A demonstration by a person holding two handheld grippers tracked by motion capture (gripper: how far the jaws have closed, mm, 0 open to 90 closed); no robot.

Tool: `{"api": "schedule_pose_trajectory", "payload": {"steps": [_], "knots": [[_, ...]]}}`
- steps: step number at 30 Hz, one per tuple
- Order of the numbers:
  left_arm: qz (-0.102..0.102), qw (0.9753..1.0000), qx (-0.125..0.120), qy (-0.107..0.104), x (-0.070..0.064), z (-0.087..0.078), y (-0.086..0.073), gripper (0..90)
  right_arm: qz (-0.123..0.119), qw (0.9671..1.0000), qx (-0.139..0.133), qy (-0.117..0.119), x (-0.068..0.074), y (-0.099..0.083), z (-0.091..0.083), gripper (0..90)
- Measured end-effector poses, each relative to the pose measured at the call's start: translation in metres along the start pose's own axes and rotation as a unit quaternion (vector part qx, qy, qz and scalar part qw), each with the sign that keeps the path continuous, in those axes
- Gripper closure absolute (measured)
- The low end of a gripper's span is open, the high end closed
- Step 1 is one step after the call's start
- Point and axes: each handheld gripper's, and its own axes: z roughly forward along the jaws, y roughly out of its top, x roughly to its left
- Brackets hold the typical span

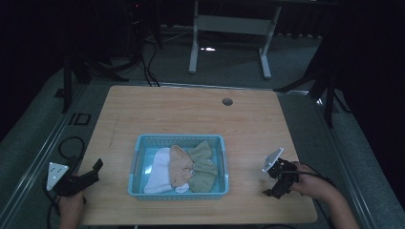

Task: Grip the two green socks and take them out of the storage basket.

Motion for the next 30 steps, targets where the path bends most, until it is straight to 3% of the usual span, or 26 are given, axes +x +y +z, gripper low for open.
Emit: {"api": "schedule_pose_trajectory", "payload": {"steps": [1,4,10,19,30], "knots": [[0.0,1.0,0.0,0.0,0.0,0.0,0.0,0.8,-0.015,0.9999,0.001,-0.007,0.003,0.001,0.001,12.8],[0.001,1.0,0.001,0.0,0.0,0.0,0.0,0.8,-0.009,0.9999,-0.006,0.0,0.004,0.006,-0.001,12.9],[0.0,1.0,0.001,0.0,0.0,0.0,0.0,0.8,-0.033,0.9993,-0.016,-0.006,0.01,0.017,-0.007,13.1],[-0.002,1.0,0.0,-0.001,0.0,0.0,0.0,0.8,-0.049,0.9978,-0.045,-0.003,0.015,0.051,-0.022,12.9],[-0.005,1.0,0.0,-0.003,0.001,0.0,0.0,0.8,-0.081,0.9952,-0.054,0.005,0.019,0.085,-0.037,14.0]]}}
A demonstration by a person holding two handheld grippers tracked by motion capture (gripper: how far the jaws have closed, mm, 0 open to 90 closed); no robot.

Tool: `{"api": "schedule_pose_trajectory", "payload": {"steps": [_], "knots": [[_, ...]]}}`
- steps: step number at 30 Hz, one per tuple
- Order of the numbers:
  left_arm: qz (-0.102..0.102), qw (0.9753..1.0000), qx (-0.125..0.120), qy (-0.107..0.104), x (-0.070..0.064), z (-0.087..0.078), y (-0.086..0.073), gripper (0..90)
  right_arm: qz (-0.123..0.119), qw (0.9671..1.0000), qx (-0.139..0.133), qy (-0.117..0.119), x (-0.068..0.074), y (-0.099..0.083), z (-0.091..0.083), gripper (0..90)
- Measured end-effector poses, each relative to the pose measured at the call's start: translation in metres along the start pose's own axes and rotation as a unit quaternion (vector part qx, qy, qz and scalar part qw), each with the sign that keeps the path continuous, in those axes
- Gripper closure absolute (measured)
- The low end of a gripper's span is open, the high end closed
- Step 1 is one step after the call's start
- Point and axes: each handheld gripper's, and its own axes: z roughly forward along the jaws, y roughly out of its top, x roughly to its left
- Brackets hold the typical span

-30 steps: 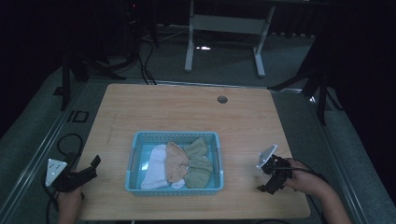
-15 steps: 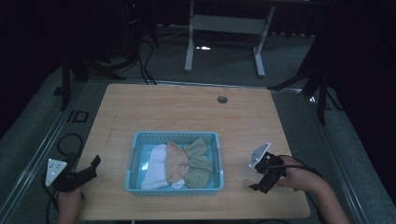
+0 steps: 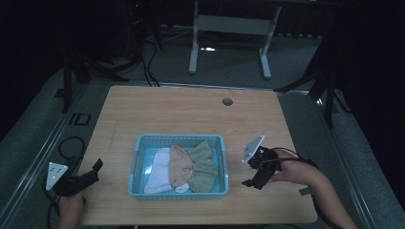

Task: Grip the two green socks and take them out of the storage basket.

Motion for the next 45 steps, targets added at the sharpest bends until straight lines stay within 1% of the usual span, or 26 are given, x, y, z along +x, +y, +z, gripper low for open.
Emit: {"api": "schedule_pose_trajectory", "payload": {"steps": [5,6,8,9,10,11,12,13,15,19,21,23,24,27,28,29,30,31,33,34,35,38,40,41,44,45], "knots": [[0.001,1.0,0.002,-0.003,0.0,0.0,0.0,0.8,-0.012,0.9999,0.004,0.0,0.001,0.018,-0.002,14.0],[0.001,1.0,0.002,-0.003,0.0,0.0,0.0,0.8,-0.012,0.9999,0.004,0.0,0.001,0.018,-0.002,14.0],[0.001,1.0,0.003,-0.003,0.0,0.0,0.0,0.8,-0.02,0.9998,-0.005,0.0,0.0,0.027,-0.005,14.2],[0.001,1.0,0.003,-0.003,0.0,0.0,0.0,0.8,-0.02,0.9998,-0.005,0.0,0.0,0.027,-0.005,14.2],[0.002,1.0,0.004,-0.002,0.0,0.0,0.0,0.8,-0.021,0.9998,-0.008,0.001,0.0,0.033,-0.005,14.4],[0.002,1.0,0.004,-0.002,0.0,0.0,0.0,0.8,-0.021,0.9998,-0.008,0.001,0.0,0.033,-0.005,14.4],[0.001,1.0,0.003,-0.003,0.0,0.0,0.0,0.8,-0.027,0.9996,-0.009,0.002,0.0,0.039,-0.004,14.4],[0.001,1.0,0.003,-0.003,0.0,0.0,0.0,0.8,-0.027,0.9996,-0.009,0.002,0.0,0.039,-0.004,14.4],[0.0,1.0,0.002,-0.004,0.0,0.0,0.0,0.8,-0.033,0.9994,-0.006,0.003,-0.001,0.046,-0.003,14.4],[0.0,1.0,0.002,-0.004,0.001,0.0,0.0,0.8,-0.036,0.9993,-0.005,0.005,-0.002,0.053,-0.002,14.4],[-0.001,1.0,0.002,-0.005,0.001,0.0,0.0,0.8,-0.039,0.9992,-0.006,0.008,-0.003,0.06,0.0,14.3],[-0.001,1.0,0.002,-0.005,0.001,0.0,0.0,0.8,-0.04,0.9991,-0.005,0.008,-0.003,0.061,0.001,14.3],[-0.001,1.0,0.002,-0.006,0.001,0.0,0.0,0.8,-0.041,0.9991,-0.002,0.005,-0.003,0.066,0.003,14.3],[-0.001,1.0,0.002,-0.006,0.001,0.0,0.0,0.8,-0.042,0.9991,0.0,0.004,-0.004,0.068,0.004,14.3],[-0.001,1.0,0.002,-0.006,0.001,0.0,0.0,0.8,-0.043,0.9991,0.004,0.002,-0.004,0.069,0.006,14.3],[-0.001,1.0,0.003,-0.006,0.001,0.0,0.0,0.8,-0.044,0.999,-0.003,0.007,-0.005,0.075,0.011,14.4],[-0.001,1.0,0.003,-0.006,0.001,0.0,0.0,0.9,-0.044,0.999,-0.003,0.007,-0.005,0.075,0.011,14.4],[-0.001,1.0,0.002,-0.006,0.001,0.0,0.0,0.9,-0.049,0.9988,-0.003,0.006,-0.006,0.078,0.015,14.4],[0.0,1.0,0.003,-0.007,0.001,0.0,0.0,0.9,-0.051,0.9987,-0.003,0.005,-0.007,0.082,0.02,14.4],[0.0,1.0,0.002,-0.007,0.001,0.0,0.0,0.9,-0.051,0.9987,-0.003,0.005,-0.007,0.082,0.02,14.4],[-0.001,1.0,0.003,-0.007,0.001,0.0,0.0,0.8,-0.051,0.9986,-0.004,0.009,-0.007,0.084,0.025,14.3],[-0.002,1.0,0.003,-0.007,0.001,0.0,0.0,0.8,-0.051,0.9986,-0.008,0.012,-0.007,0.087,0.029,14.3],[-0.002,1.0,0.003,-0.007,0.001,0.0,0.0,0.8,-0.052,0.9985,-0.008,0.014,-0.007,0.09,0.035,14.3],[-0.002,1.0,0.002,-0.008,0.001,0.0,0.0,0.8,-0.053,0.9984,-0.006,0.017,-0.008,0.092,0.04,14.3],[-0.003,1.0,0.002,-0.008,0.001,0.0,0.0,0.9,-0.055,0.9983,-0.005,0.018,-0.008,0.094,0.047,14.3],[-0.003,1.0,0.002,-0.008,0.001,0.0,0.0,0.8,-0.051,0.9985,-0.006,0.017,-0.008,0.095,0.049,14.4]]}}
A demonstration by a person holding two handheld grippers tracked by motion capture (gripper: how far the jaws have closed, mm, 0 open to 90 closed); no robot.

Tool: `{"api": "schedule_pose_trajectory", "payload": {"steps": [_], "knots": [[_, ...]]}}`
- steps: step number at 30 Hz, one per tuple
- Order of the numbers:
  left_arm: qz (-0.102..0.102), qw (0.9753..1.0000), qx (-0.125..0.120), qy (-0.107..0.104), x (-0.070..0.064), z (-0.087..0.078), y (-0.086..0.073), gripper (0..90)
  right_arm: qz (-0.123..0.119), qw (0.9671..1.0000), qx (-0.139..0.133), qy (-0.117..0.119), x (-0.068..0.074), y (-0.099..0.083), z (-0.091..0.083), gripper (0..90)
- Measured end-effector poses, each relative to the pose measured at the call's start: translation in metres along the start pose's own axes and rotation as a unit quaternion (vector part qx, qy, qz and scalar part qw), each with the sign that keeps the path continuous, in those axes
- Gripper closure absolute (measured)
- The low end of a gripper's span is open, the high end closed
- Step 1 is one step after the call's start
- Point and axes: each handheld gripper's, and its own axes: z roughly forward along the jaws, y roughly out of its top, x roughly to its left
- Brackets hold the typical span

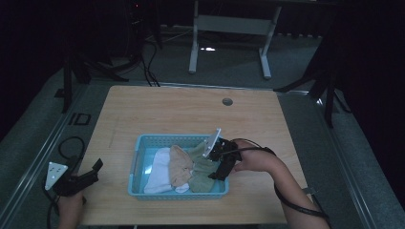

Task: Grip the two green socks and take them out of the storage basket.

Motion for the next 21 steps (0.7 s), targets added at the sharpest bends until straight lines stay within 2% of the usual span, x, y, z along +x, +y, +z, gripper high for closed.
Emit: {"api": "schedule_pose_trajectory", "payload": {"steps": [8,14,17,20,21], "knots": [[0.001,1.0,-0.001,0.0,0.0,0.0,0.0,0.8,0.005,0.9999,-0.01,0.002,-0.003,0.004,0.013,14.4],[0.0,1.0,-0.003,-0.001,0.0,-0.001,0.0,0.8,0.008,0.9998,-0.019,-0.006,-0.007,0.007,0.022,16.9],[0.0,1.0,-0.002,-0.001,0.0,-0.001,0.0,0.8,0.006,0.9998,-0.018,0.0,-0.007,0.007,0.026,21.8],[0.0,1.0,-0.002,-0.001,0.0,0.0,0.0,0.8,0.003,0.9999,-0.013,0.002,-0.006,0.007,0.029,22.9],[0.0,1.0,-0.002,-0.001,0.0,0.0,0.0,0.8,0.0,0.9999,-0.008,0.006,-0.006,0.007,0.032,27.2]]}}
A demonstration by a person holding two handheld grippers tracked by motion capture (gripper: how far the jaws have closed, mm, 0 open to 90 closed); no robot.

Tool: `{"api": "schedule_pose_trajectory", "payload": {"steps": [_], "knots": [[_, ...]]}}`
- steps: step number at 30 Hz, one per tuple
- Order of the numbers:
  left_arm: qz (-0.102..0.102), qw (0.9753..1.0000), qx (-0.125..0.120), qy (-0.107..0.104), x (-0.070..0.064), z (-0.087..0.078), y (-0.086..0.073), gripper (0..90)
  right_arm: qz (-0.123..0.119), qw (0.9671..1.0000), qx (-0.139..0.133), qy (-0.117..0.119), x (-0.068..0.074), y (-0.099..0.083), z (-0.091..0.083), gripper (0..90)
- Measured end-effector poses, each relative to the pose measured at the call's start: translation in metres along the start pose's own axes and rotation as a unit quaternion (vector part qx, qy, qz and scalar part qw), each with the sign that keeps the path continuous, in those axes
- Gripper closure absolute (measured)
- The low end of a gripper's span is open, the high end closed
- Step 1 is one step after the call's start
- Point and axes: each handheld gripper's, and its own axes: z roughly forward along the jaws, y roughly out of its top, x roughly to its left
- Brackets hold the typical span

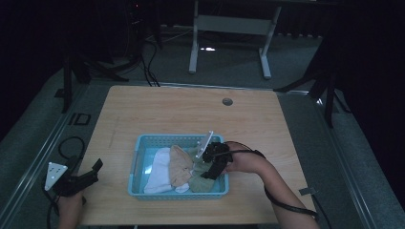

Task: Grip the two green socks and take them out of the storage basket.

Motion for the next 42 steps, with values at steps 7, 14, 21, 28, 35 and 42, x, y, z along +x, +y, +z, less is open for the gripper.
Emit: {"api": "schedule_pose_trajectory", "payload": {"steps": [7,14,21,28,35,42], "knots": [[0.0,1.0,0.0,0.0,0.0,0.0,0.0,0.8,-0.019,0.9993,0.03,0.016,0.007,0.003,0.01,48.7],[0.0,1.0,0.0,0.0,0.0,0.0,0.0,0.8,-0.024,0.9989,0.04,0.0,0.007,0.003,0.013,68.7],[0.0,1.0,0.001,0.0,0.0,0.0,0.0,0.8,-0.025,0.9993,0.025,-0.008,0.007,0.004,0.006,84.8],[0.0,1.0,0.0,0.0,0.0,0.0,0.0,0.8,-0.025,0.9995,0.011,-0.019,0.011,0.008,-0.008,85.6],[0.0,1.0,0.001,0.0,0.0,0.0,0.0,0.8,-0.023,0.9994,-0.001,-0.024,0.01,0.009,-0.022,85.6],[0.0,1.0,0.001,0.0,0.0,0.0,0.0,0.9,-0.021,0.9989,-0.022,-0.036,0.007,0.011,-0.046,85.7]]}}
